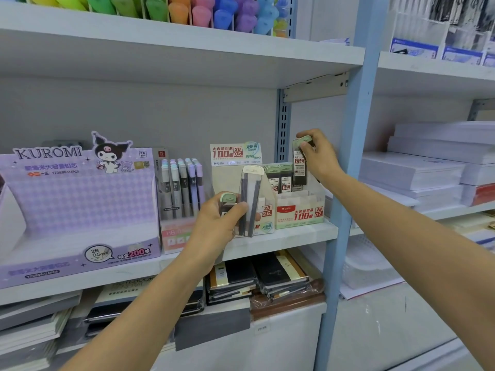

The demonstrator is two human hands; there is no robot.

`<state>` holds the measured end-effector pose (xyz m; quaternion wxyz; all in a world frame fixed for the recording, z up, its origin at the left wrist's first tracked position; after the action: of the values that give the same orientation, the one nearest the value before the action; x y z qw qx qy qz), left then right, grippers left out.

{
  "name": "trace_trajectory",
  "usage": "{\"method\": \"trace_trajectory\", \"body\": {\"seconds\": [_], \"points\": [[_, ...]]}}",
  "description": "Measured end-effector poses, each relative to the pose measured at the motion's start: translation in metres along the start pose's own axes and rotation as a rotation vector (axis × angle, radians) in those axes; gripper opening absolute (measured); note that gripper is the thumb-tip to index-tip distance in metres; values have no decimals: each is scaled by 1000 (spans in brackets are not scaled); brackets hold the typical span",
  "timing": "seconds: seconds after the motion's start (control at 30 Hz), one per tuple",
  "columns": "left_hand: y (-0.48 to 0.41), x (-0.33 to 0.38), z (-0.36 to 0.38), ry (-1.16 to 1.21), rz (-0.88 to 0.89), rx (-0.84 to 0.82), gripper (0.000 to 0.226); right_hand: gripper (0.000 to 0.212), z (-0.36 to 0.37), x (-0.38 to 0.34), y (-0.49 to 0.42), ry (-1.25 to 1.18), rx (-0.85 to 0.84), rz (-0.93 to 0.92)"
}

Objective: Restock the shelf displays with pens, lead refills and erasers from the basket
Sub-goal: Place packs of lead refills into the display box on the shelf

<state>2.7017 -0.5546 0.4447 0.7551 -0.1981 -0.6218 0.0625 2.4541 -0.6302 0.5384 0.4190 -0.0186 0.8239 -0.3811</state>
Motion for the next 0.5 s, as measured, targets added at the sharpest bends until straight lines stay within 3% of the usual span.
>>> {"method": "trace_trajectory", "body": {"seconds": [0.2,0.5], "points": [[-2,-1,-2,-12,3,15,9,21,-4,-7,-5,63,-7,-49],[-2,-4,0,-36,-10,23,7,19,-18,-17,0,-146,20,-90]]}}
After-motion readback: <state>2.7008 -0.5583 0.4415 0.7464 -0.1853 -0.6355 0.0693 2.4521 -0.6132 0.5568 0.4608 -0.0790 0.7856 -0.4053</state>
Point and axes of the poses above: each hand's wrist, its own y-axis away from the middle knuckle, its own z-axis out of the palm, x = y × z, the point moved 9 cm from there along -y, towards the middle knuckle, and after that the axes turned 9 degrees about y, right-handed, at the moved point
